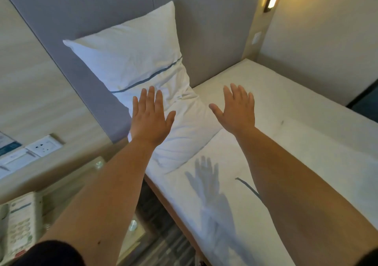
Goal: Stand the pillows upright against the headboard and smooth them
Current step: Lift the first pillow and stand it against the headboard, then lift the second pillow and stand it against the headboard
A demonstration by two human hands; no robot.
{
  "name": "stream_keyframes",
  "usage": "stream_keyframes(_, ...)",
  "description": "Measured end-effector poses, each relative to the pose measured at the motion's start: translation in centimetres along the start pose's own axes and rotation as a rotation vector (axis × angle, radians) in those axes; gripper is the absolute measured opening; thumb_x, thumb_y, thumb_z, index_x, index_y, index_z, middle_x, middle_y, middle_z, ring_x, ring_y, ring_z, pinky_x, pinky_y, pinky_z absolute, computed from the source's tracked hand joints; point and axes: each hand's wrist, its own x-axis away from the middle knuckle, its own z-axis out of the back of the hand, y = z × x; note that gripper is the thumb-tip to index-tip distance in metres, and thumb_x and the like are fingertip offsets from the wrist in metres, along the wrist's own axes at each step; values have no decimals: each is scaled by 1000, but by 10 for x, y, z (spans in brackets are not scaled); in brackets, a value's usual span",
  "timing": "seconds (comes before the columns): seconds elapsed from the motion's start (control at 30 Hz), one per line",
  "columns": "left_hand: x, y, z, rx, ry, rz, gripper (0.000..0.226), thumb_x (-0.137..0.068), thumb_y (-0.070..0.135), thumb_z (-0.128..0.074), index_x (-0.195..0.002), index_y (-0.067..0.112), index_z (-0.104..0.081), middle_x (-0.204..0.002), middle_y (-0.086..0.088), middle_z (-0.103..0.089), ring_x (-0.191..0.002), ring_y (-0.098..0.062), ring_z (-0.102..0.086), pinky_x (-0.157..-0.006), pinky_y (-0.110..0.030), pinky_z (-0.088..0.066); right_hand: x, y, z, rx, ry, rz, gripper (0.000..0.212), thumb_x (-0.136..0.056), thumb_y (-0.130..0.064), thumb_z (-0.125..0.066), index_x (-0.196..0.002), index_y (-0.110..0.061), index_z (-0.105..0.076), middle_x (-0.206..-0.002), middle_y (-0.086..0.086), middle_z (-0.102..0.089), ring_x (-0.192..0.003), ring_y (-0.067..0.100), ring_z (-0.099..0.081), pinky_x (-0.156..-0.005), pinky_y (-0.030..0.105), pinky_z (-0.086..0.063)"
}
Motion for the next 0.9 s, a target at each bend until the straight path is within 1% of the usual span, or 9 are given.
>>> stream_keyframes(0.1, 8, 27, 3, 24, -17, -69, 76, -96, 58, -11, -152, 8, -6, -162, -15, -4, -149, -32, 1, -120, -48, 2, 29, 32, 11, 22, -29, -67, 90, -84, -75, -9, -153, -19, -20, -163, 8, -16, -150, 31, -10, -120, 53, -7)
stream_keyframes(0.23, 16, 73, -3, 65, -45, -159, 74, -97, 56, -19, -151, 6, -12, -161, -16, -11, -149, -33, -6, -120, -49, -4, 66, 82, 17, 23, -45, -192, 85, -90, -72, -17, -153, -15, -23, -162, 9, -19, -150, 31, -12, -120, 52, -9)
stream_keyframes(0.3, 18, 101, -10, 73, -61, -206, 74, -97, 56, -20, -151, 5, -15, -160, -17, -15, -148, -34, -9, -120, -50, -7, 86, 111, 16, 37, -60, -263, 84, -90, -71, -18, -152, -15, -24, -162, 9, -20, -150, 31, -13, -119, 52, -10)
stream_keyframes(0.43, 23, 165, -28, 138, -103, -312, 73, -97, 54, -23, -150, 5, -17, -159, -18, -17, -147, -35, -11, -120, -50, -8, 125, 173, 5, 45, -88, -407, 82, -92, -70, -22, -152, -13, -24, -162, 10, -21, -150, 31, -14, -119, 52, -10)
stream_keyframes(0.53, 27, 212, -45, 149, -142, -385, 73, -97, 55, -21, -151, 6, -15, -160, -17, -15, -148, -34, -9, -120, -49, -7, 151, 216, -7, 43, -104, -508, 83, -92, -70, -22, -152, -12, -24, -161, 10, -22, -149, 30, -15, -119, 52, -11)
stream_keyframes(0.7, 30, 284, -78, 127, -236, -477, 75, -97, 57, -14, -152, 8, -7, -162, -15, -7, -149, -31, -3, -121, -47, -2, 193, 281, -40, -6, -124, -672, 83, -93, -69, -26, -150, -9, -28, -159, 12, -27, -148, 31, -19, -118, 53, -14)
stream_keyframes(0.9, 34, 356, -126, 165, -293, -527, 74, -98, 57, -17, -152, 8, -10, -162, -14, -10, -149, -30, -5, -120, -44, -2, 230, 339, -88, -36, -207, -849, 87, -92, -70, -25, -151, -7, -26, -159, 13, -27, -147, 30, -20, -117, 52, -19)
